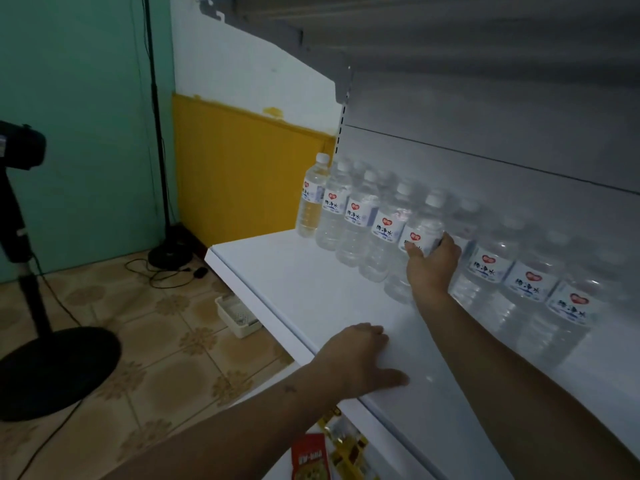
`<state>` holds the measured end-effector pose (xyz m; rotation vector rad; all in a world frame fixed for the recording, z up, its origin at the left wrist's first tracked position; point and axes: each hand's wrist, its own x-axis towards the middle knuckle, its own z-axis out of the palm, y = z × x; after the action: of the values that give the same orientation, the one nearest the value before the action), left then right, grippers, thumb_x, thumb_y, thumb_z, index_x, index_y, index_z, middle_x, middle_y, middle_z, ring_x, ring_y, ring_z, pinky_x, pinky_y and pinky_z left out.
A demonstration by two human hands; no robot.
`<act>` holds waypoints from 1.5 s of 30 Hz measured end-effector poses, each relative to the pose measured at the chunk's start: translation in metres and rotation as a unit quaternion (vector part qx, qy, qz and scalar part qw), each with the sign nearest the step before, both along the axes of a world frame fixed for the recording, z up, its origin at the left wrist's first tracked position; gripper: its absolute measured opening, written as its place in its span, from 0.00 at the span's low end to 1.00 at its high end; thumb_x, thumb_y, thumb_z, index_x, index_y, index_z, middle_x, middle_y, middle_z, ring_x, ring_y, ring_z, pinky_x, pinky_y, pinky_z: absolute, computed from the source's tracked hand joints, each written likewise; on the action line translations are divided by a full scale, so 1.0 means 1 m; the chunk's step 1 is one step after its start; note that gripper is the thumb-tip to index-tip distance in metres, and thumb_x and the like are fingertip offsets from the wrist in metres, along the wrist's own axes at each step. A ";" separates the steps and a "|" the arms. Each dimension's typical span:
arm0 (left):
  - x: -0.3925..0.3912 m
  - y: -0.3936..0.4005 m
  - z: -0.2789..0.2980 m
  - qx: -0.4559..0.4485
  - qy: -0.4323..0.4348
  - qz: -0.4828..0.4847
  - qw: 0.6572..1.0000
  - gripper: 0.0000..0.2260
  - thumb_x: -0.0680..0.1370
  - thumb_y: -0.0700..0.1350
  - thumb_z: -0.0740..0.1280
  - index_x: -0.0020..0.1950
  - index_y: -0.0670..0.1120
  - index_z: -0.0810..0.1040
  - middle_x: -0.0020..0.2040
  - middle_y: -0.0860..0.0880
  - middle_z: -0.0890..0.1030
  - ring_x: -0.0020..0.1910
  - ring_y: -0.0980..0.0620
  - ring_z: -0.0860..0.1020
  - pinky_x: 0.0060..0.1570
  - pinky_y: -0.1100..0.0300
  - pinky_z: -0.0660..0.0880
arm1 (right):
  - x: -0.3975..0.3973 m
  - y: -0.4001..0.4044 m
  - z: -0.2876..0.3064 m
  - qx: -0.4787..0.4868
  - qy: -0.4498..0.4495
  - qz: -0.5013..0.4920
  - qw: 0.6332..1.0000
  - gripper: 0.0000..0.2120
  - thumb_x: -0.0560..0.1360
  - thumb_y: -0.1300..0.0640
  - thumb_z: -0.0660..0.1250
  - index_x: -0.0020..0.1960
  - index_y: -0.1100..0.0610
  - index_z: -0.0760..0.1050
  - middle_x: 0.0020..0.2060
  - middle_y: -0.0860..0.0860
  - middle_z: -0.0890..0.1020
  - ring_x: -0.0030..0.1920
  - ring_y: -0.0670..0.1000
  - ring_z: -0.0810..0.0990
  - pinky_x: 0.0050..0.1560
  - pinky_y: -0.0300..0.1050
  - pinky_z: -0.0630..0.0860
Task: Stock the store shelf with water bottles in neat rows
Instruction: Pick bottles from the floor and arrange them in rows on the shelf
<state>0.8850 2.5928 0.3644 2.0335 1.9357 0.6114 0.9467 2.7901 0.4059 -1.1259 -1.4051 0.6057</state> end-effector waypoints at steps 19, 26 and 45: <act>-0.003 -0.043 0.006 -0.010 -0.132 0.057 0.990 0.29 0.76 0.58 0.65 0.72 0.45 0.67 0.73 0.49 0.67 0.71 0.50 0.66 0.69 0.61 0.62 | 0.070 -0.130 -0.007 -0.128 -0.101 0.150 0.975 0.31 0.72 0.55 0.75 0.71 0.60 0.67 0.65 0.56 0.74 0.59 0.52 0.74 0.57 0.44 0.70; -0.031 -0.191 -0.015 0.062 -0.195 0.156 0.966 0.22 0.78 0.50 0.66 0.71 0.48 0.69 0.70 0.53 0.70 0.69 0.55 0.68 0.62 0.69 0.62 | 0.060 -0.250 0.015 -0.069 -0.096 0.256 0.959 0.25 0.75 0.54 0.71 0.70 0.56 0.70 0.67 0.51 0.74 0.66 0.48 0.73 0.61 0.43 0.70; -0.053 -0.381 -0.295 -0.159 -0.289 0.345 0.879 0.22 0.80 0.49 0.62 0.74 0.47 0.65 0.73 0.48 0.67 0.72 0.49 0.65 0.67 0.59 0.62 | 0.027 -0.448 -0.295 -0.365 -0.177 0.335 0.850 0.14 0.77 0.60 0.68 0.62 0.56 0.76 0.57 0.49 0.80 0.50 0.43 0.78 0.49 0.34 0.76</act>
<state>0.8325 2.2121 0.0694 0.7873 2.1333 0.8497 0.9733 2.3423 0.1108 -1.3600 -1.9852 1.6009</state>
